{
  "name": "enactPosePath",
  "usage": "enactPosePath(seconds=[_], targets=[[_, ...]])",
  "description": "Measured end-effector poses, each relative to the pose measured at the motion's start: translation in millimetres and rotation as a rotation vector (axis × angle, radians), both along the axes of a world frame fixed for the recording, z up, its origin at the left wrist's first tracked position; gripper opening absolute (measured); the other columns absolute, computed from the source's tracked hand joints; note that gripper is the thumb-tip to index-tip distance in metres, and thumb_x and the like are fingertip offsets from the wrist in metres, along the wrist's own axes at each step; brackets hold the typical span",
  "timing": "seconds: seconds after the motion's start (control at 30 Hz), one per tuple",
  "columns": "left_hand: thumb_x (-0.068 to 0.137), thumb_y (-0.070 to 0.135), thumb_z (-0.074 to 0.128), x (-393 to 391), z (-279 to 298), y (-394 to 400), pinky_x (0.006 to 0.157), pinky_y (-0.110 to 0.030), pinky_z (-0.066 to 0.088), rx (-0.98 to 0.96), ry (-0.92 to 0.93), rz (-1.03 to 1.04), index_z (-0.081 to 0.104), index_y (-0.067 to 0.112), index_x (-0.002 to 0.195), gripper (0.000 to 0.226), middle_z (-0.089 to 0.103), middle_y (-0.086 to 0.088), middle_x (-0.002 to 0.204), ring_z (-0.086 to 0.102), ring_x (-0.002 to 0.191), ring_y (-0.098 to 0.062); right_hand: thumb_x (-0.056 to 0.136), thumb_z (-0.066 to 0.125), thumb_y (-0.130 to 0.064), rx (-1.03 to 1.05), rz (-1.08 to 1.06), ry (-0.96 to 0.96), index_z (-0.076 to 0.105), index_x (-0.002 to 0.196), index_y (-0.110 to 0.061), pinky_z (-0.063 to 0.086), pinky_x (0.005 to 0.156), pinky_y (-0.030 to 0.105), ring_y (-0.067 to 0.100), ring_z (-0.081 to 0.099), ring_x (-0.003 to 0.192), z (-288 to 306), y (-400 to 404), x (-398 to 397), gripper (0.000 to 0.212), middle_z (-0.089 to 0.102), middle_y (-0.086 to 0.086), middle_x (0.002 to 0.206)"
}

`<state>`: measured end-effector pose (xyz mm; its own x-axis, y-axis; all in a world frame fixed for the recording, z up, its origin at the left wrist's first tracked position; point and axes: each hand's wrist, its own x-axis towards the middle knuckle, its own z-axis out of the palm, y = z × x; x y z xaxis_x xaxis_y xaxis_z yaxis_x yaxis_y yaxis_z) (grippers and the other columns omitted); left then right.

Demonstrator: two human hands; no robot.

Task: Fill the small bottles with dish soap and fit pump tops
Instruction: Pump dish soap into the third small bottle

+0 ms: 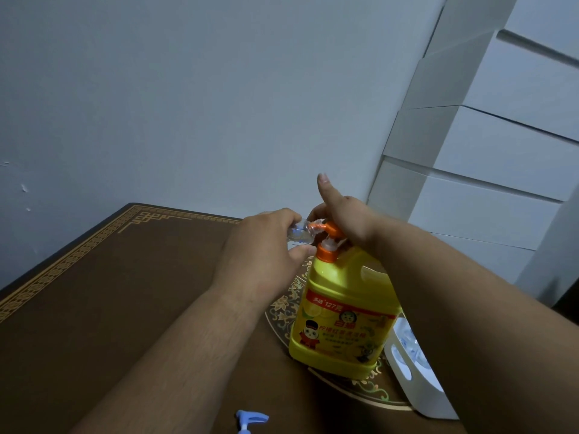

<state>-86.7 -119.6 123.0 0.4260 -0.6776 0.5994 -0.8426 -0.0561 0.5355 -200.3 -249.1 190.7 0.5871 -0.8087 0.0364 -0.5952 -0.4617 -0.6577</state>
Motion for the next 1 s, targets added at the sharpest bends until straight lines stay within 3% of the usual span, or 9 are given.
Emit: enactPosePath(seconds=[0.07,0.17,0.27,0.43,0.6,0.7,0.8,0.9,1.0], targets=[[0.085,0.057,0.078,0.3,-0.6,-0.4,0.088,-0.036,0.059,0.009,0.003,0.0,0.066,0.037,0.13,0.051,0.073,0.012,0.121,0.067,0.106,-0.011,0.094,0.025,-0.082,0.041,-0.012,-0.008,0.074,0.112,-0.015,0.058,0.079,0.038,0.023,0.069,0.083,-1.4,-1.3,0.8,0.086,0.075,0.008,0.094],[0.083,0.058,0.079,1.4,-1.2,0.3,0.086,-0.037,0.06,0.05,0.003,-0.006,0.066,0.039,0.128,0.051,0.074,0.014,0.119,0.068,0.101,-0.011,0.108,0.045,-0.042,0.064,0.006,0.091,0.063,0.135,-0.021,0.052,0.062,0.024,0.012,0.061,0.068,-1.6,5.4,3.4,0.039,0.065,-0.005,0.08],[0.082,0.057,0.08,3.3,-1.7,0.5,0.082,-0.036,0.059,0.1,0.003,-0.011,0.068,0.039,0.122,0.045,0.075,0.014,0.11,0.068,0.095,-0.011,0.11,0.043,-0.017,0.038,0.013,0.156,0.047,0.153,-0.022,0.047,0.047,0.018,0.002,0.053,0.068,-1.4,6.1,9.9,0.043,0.054,-0.014,0.082],[0.083,0.059,0.078,4.2,-1.5,0.2,0.083,-0.037,0.059,0.072,0.007,-0.016,0.067,0.038,0.125,0.048,0.074,0.015,0.114,0.068,0.099,-0.01,0.106,0.041,-0.055,0.001,0.011,0.118,0.072,0.111,-0.007,0.046,0.065,0.028,0.021,0.063,0.076,0.0,7.9,5.9,0.058,0.069,0.002,0.08],[0.084,0.058,0.078,0.6,0.4,0.5,0.084,-0.035,0.06,0.014,0.025,-0.015,0.066,0.038,0.127,0.049,0.074,0.014,0.117,0.068,0.098,-0.009,0.092,0.021,-0.085,-0.017,-0.005,0.021,0.076,0.105,-0.014,0.059,0.082,0.04,0.027,0.069,0.081,-0.3,0.0,2.4,0.091,0.077,0.013,0.095],[0.086,0.056,0.078,-1.3,0.6,1.4,0.085,-0.036,0.06,0.015,0.011,-0.008,0.066,0.035,0.13,0.05,0.073,0.012,0.12,0.068,0.101,-0.011,0.095,0.021,-0.081,-0.004,-0.012,0.031,0.073,0.099,-0.01,0.054,0.066,0.031,0.027,0.067,0.074,1.4,2.8,2.3,0.088,0.075,0.014,0.088],[0.087,0.055,0.078,-1.7,1.5,2.2,0.086,-0.036,0.059,0.018,0.004,-0.004,0.066,0.036,0.13,0.049,0.073,0.012,0.12,0.068,0.102,-0.012,0.104,0.039,-0.062,0.047,-0.022,0.031,0.069,0.083,-0.014,0.048,0.062,0.029,0.024,0.064,0.073,2.0,7.4,0.2,0.06,0.069,0.01,0.082],[0.086,0.056,0.078,-0.8,0.1,1.1,0.086,-0.038,0.06,0.047,-0.01,-0.005,0.067,0.036,0.13,0.05,0.074,0.011,0.119,0.068,0.1,-0.012,0.109,0.046,-0.03,0.021,0.009,0.112,0.068,0.124,-0.019,0.057,0.072,0.034,0.026,0.067,0.086,-0.1,7.6,2.0,0.029,0.066,0.008,0.107],[0.086,0.057,0.077,0.3,-1.1,0.7,0.084,-0.038,0.06,0.077,-0.025,-0.007,0.069,0.036,0.126,0.046,0.075,0.012,0.115,0.068,0.097,-0.011,0.1,0.049,0.0,-0.021,-0.002,0.276,0.052,0.147,-0.01,0.053,0.093,0.043,0.039,0.059,0.121,3.4,7.0,6.6,0.048,0.059,0.018,0.137]])
